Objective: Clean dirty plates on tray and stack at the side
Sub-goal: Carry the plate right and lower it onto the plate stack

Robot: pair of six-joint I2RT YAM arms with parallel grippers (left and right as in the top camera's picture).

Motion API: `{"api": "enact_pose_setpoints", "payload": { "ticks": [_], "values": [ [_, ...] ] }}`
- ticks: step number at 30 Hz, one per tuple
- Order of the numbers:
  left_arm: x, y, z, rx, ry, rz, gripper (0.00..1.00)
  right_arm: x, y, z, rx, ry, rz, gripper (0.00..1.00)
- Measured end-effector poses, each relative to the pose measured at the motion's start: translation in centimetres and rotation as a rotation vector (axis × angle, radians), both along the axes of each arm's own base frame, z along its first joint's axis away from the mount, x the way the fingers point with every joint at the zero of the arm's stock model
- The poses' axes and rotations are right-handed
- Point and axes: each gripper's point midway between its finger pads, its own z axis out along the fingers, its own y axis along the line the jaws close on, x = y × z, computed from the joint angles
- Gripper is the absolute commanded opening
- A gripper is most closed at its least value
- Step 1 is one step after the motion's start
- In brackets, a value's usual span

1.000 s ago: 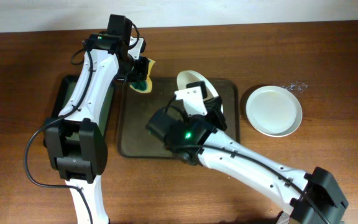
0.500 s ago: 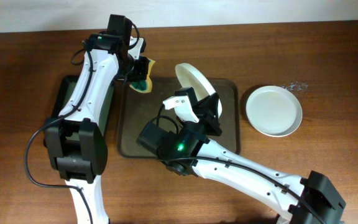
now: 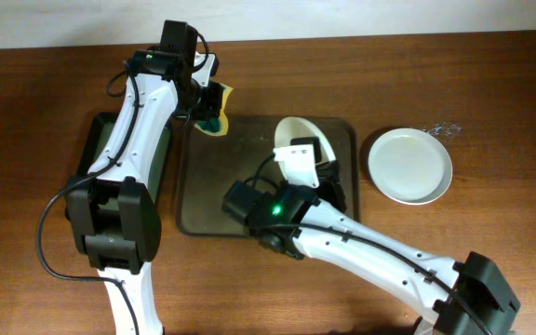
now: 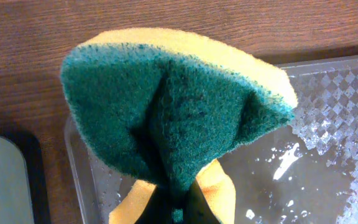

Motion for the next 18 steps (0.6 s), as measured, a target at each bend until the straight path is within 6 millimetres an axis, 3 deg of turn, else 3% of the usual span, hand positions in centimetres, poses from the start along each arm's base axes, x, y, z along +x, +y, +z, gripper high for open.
{"api": "enact_pose_setpoints", "payload": {
  "ticks": [5,11,13,16,18],
  "values": [
    [0.0,0.0,0.0,0.0,0.0,0.0,0.0,0.6,-1.3,-2.3,0.152,0.068,-0.098,0.04],
    [0.0,0.0,0.0,0.0,0.0,0.0,0.0,1.0,2.7,-5.4,0.391,0.215,-0.027,0.04],
    [0.0,0.0,0.0,0.0,0.001,0.0,0.0,1.3,3.2,-6.2,0.448,0.279,-0.007,0.04],
    [0.0,0.0,0.0,0.0,0.0,0.0,0.0,2.2,2.2,-6.1,0.556,0.351,-0.003,0.04],
    [0.0,0.0,0.0,0.0,0.0,0.0,0.0,3.3,0.6,-4.5,0.671,0.359,0.008,0.04]
  ]
}}
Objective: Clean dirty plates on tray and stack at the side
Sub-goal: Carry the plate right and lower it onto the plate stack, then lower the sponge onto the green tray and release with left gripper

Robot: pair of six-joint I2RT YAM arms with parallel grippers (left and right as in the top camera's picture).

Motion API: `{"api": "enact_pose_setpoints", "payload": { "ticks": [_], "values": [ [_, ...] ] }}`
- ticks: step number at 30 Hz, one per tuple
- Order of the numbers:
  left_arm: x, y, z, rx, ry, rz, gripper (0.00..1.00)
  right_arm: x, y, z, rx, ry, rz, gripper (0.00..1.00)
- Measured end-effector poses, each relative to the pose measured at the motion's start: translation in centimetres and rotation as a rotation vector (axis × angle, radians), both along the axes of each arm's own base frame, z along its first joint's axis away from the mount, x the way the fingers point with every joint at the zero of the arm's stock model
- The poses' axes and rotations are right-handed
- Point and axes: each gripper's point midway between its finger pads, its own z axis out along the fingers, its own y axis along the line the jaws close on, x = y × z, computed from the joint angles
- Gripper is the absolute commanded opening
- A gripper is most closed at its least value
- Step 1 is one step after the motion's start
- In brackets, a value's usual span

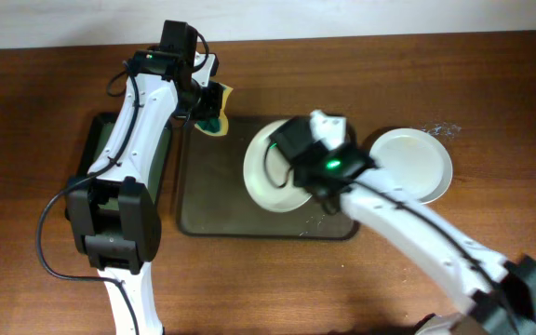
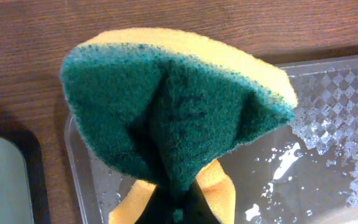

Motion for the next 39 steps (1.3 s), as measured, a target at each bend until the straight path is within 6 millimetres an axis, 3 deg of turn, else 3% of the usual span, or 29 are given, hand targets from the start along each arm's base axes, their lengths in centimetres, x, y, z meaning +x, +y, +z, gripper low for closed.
{"api": "enact_pose_setpoints", "payload": {
  "ticks": [2,4,5,11,14,15,17,20,24,26,29,30,32,33,37,39],
  "values": [
    [0.0,0.0,0.0,0.0,0.0,0.0,0.0,0.7,-1.6,1.6,0.093,-0.006,-0.008,0.04],
    [0.0,0.0,0.0,0.0,0.0,0.0,0.0,1.2,-4.4,3.1,0.195,-0.009,-0.047,0.04],
    [0.0,-0.1,0.0,0.001,0.0,-0.002,0.0,1.4,-7.9,3.5,0.245,0.007,-0.125,0.04],
    [0.0,0.1,-0.1,0.021,-0.004,0.002,0.0,1.0,-19.1,2.3,0.265,0.057,-0.363,0.04],
    [0.0,0.2,-0.1,0.025,-0.005,0.003,0.0,-0.6,-24.4,-0.4,0.256,0.119,-0.486,0.04],
    [0.0,0.2,-0.1,0.025,-0.005,0.003,0.0,-1.0,-25.3,-1.2,0.258,0.134,-0.508,0.04],
    [0.1,0.2,-0.1,0.025,-0.005,0.003,0.0,-2.3,-27.3,-4.7,0.264,0.197,-0.564,0.04],
    [0.3,0.2,0.0,0.024,-0.016,0.004,0.0,-2.5,-28.0,-7.8,0.261,0.218,-0.57,0.04],
    [-0.1,0.4,0.2,0.033,0.0,0.007,0.0,-1.6,-28.4,-10.4,0.255,0.199,-0.56,0.04],
    [-0.5,0.8,1.6,0.036,0.014,0.013,0.0,-1.3,-28.4,-11.3,0.26,0.207,-0.548,0.06],
    [-0.5,3.2,5.0,0.06,0.003,0.06,0.0,-0.7,-27.8,-12.3,0.282,0.218,-0.495,0.2],
    [-0.6,4.4,5.8,0.075,0.001,0.083,0.0,-0.6,-27.7,-12.4,0.284,0.22,-0.482,0.38],
    [-0.6,7.3,7.2,0.114,-0.012,0.142,0.0,-0.3,-27.3,-12.4,0.281,0.215,-0.445,0.63],
    [-0.8,9.2,7.5,0.138,-0.002,0.181,0.0,-0.2,-26.9,-12.4,0.28,0.218,-0.423,0.68],
    [-1.9,13.5,7.3,0.179,0.048,0.258,0.0,-1.1,-25.2,-10.9,0.299,0.313,-0.383,0.72],
    [-2.3,15.3,7.2,0.193,0.061,0.273,0.0,-0.1,-24.9,-7.6,0.305,0.32,-0.361,0.73]
  ]
}}
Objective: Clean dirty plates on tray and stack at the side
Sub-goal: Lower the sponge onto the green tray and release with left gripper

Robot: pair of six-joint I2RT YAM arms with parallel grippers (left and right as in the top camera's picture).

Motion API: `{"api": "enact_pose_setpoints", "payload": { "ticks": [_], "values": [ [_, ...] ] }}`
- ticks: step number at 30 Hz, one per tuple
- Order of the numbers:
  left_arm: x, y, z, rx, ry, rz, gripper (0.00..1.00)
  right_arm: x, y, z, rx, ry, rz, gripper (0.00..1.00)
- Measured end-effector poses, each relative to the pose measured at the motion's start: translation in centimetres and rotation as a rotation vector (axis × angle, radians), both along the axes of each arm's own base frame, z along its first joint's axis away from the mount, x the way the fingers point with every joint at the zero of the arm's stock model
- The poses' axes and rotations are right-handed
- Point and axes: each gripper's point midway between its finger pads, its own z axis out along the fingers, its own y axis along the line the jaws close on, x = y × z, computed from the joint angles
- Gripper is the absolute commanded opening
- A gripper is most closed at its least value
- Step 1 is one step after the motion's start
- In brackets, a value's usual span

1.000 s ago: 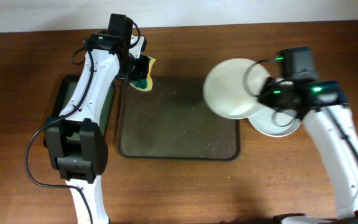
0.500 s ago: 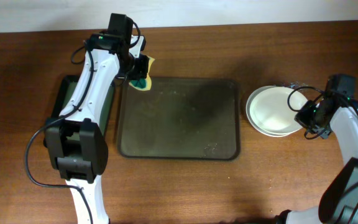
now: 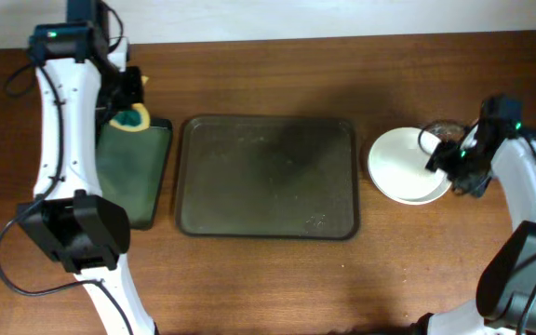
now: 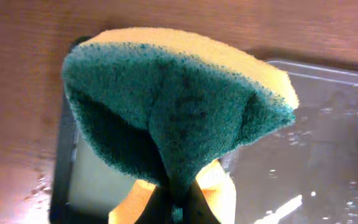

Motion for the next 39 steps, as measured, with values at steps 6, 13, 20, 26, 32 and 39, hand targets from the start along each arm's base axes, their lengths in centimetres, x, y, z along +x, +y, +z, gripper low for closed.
{"api": "enact_pose_setpoints", "payload": {
  "ticks": [6,13,20,26,32,39],
  "values": [
    [-0.5,3.8,-0.1,0.052,0.013,-0.075,0.0,4.4,4.6,7.9,-0.022,-0.147,0.175,0.79],
    [-0.4,4.7,-7.9,0.087,0.178,-0.248,0.0,4.3,12.9,7.9,0.002,-0.145,0.393,0.8],
    [-0.9,5.0,-15.4,0.063,0.335,-0.281,0.0,4.1,14.6,7.9,0.002,-0.142,0.439,0.8],
    [-1.8,4.9,-17.2,0.045,0.4,-0.291,0.29,3.9,14.6,7.9,0.003,-0.135,0.439,0.8],
    [-3.5,5.0,-15.4,0.041,0.471,-0.255,0.94,3.8,14.6,7.9,0.001,-0.133,0.442,0.95],
    [0.6,5.2,-5.7,0.077,0.205,-0.143,1.0,3.1,14.5,10.4,-0.001,-0.128,0.441,0.98]
  ]
}}
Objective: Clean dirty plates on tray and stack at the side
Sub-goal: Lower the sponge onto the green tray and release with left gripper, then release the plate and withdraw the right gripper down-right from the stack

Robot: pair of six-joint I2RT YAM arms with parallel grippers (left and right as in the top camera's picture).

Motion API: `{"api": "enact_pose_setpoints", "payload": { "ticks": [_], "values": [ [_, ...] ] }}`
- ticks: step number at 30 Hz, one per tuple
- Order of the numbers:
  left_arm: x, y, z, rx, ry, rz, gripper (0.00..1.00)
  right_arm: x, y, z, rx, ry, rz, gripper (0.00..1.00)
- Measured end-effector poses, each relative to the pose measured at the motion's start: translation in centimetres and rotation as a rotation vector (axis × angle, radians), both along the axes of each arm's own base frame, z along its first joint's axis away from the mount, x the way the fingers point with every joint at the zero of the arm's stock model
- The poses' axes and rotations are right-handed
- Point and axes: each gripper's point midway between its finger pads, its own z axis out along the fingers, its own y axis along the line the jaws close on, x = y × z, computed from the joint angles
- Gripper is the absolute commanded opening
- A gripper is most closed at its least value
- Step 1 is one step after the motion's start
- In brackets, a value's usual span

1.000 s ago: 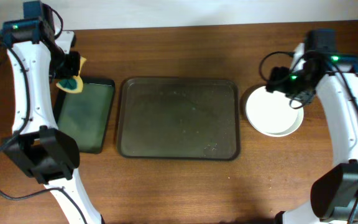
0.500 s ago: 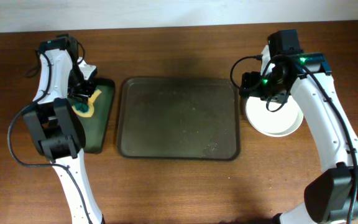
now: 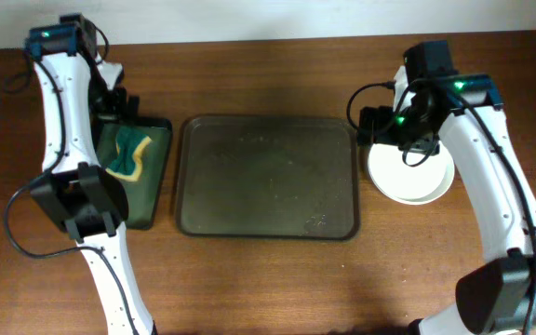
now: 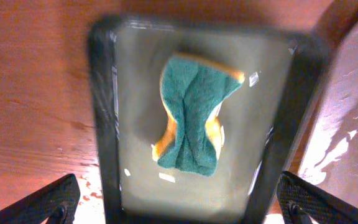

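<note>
The large dark tray (image 3: 268, 177) holds no plates. White plates (image 3: 412, 172) sit stacked on the table to its right. The green and yellow sponge (image 4: 194, 115) lies crumpled in the small dark tray (image 4: 104, 124), also seen from overhead as the sponge (image 3: 130, 156). My left gripper (image 4: 179, 208) hangs open above that small tray, its fingers (image 4: 42, 202) spread wide and holding nothing. My right gripper (image 3: 380, 126) hovers over the upper left rim of the plate stack; its jaws are too dark to read.
The small dark tray (image 3: 133, 177) lies directly left of the large tray, almost touching it. Bare wooden table (image 3: 268, 279) surrounds both trays. A few water drops glint on the large tray's corner (image 4: 353, 124).
My left gripper has let go of the sponge, which now lies in the small tray, and stands open above it. The right gripper has moved from the stack's right edge to its upper left.
My left gripper held the sponge over the large tray's far left corner while the right held a plate above the tray. Then the plate was nearer the stack. Later the tray was bare, the sponge over the small tray. Now the sponge lies there.
</note>
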Motion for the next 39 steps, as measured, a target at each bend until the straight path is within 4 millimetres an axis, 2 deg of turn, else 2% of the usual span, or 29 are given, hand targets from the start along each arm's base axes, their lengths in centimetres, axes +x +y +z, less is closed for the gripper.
{"api": "enact_pose_setpoints", "payload": {
  "ticks": [3,6,8,10,13,16,19,22,27,29,31,32,34,35,39],
  "values": [
    [0.7,-0.8,5.0,-0.028,-0.149,0.006,1.0,-0.4,-0.1,4.2,0.001,-0.091,-0.002,0.98],
    [0.0,-1.6,10.7,-0.043,-0.291,0.001,1.0,-2.3,-0.3,8.8,0.01,-0.203,-0.004,0.98],
    [-0.6,-1.9,13.3,-0.043,-0.354,-0.003,1.0,-4.2,-0.5,11.0,0.014,-0.254,-0.004,0.98],
    [-0.9,-2.1,14.6,-0.044,-0.387,-0.006,1.0,-6.4,-0.8,12.8,0.011,-0.292,-0.007,0.98],
    [-0.8,-2.2,14.4,-0.048,-0.385,-0.007,1.0,-10.5,-1.5,15.0,-0.003,-0.344,-0.016,0.98],
    [-0.7,-2.2,14.4,-0.048,-0.385,-0.007,1.0,-13.7,-1.9,16.5,-0.006,-0.384,-0.02,0.98],
    [-0.7,-2.2,14.4,-0.049,-0.385,-0.007,0.99,-15.2,-2.0,17.3,-0.006,-0.421,-0.022,0.98],
    [-0.7,-2.2,14.4,-0.049,-0.385,-0.007,1.0,-16.0,-2.2,16.7,-0.012,-0.385,-0.023,0.99],
    [-0.7,-2.2,14.4,-0.049,-0.385,-0.007,0.99,-15.6,-3.1,16.7,-0.071,-0.395,-0.036,0.98],
    [-0.7,-2.2,14.4,-0.049,-0.384,-0.007,0.99,-14.2,-3.2,17.8,-0.094,-0.472,-0.013,0.98],
    [-0.7,-2.2,14.4,-0.049,-0.385,-0.007,0.99,-12.8,-3.2,19.3,-0.12,-0.603,0.027,0.98],
    [-0.8,-2.2,14.4,-0.052,-0.384,-0.007,0.99,-12.6,-3.3,19.8,-0.15,-0.707,0.059,0.98],
    [-0.8,-2.2,14.4,-0.053,-0.384,-0.006,1.0,-13.0,-3.4,19.8,-0.171,-0.776,0.078,0.98],
    [-0.7,-2.3,14.4,-0.056,-0.386,-0.005,0.99,-12.9,-3.4,20.1,-0.186,-0.884,0.085,0.98],
    [-0.7,-2.3,14.4,-0.057,-0.385,-0.002,1.0,-13.8,-3.6,17.9,-0.23,-1.127,0.091,0.98]
  ]
}}
